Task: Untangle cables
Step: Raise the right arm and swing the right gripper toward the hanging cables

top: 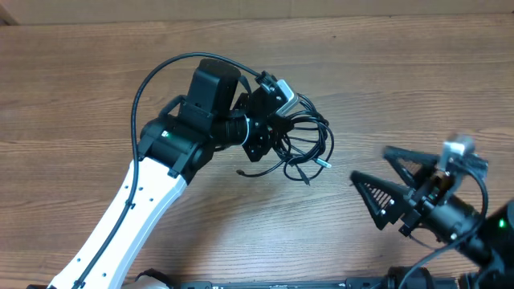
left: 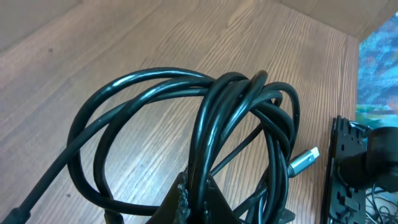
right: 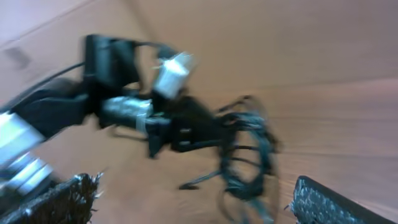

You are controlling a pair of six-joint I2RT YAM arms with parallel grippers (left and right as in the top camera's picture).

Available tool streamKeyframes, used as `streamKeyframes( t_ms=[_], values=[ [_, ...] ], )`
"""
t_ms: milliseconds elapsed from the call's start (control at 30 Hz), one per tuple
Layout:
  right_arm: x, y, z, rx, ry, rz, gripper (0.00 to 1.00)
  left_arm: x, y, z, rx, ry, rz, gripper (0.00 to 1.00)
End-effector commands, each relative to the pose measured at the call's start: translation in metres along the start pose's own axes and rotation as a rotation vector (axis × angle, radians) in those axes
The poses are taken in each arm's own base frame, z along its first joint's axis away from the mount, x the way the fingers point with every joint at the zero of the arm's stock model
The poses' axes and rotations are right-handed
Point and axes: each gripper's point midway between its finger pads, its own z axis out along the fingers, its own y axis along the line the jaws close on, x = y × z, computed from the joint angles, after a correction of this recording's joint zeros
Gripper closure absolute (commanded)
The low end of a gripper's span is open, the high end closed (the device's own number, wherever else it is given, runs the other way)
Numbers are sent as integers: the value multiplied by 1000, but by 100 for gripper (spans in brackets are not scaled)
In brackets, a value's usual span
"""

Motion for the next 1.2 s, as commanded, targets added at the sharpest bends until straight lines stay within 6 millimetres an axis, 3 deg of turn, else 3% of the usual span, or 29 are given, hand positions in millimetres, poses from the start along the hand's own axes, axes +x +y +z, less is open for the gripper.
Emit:
streamKeyframes(
  t_ms=[0, 133, 167, 233, 367, 733, 900, 1167],
  values=[
    [2, 38, -2, -218, 71, -12, 0, -28, -16, -22, 12, -92, 72, 96],
    [0, 38, 0, -228, 79, 43, 1, -42, -19, -34, -10, -152, 113, 96],
    [0, 36, 2, -221, 83, 72, 9, -47, -19, -39, -20, -175, 127, 96],
    [0, 33, 3, -216, 89, 111, 15, -54, -16, -45, -35, -203, 142, 96],
    [0, 28, 8, -208, 108, 187, 15, -65, -11, -50, -55, -251, 147, 96],
    [9, 5, 24, -168, 180, 334, 22, -113, -10, -68, -10, -449, -135, 96],
    [8, -1, 27, -153, 184, 349, 23, -127, -11, -75, 20, -511, -220, 96],
    [-2, -19, 34, -71, 129, 379, 26, -141, -2, -84, 62, -587, -550, 96]
  ],
)
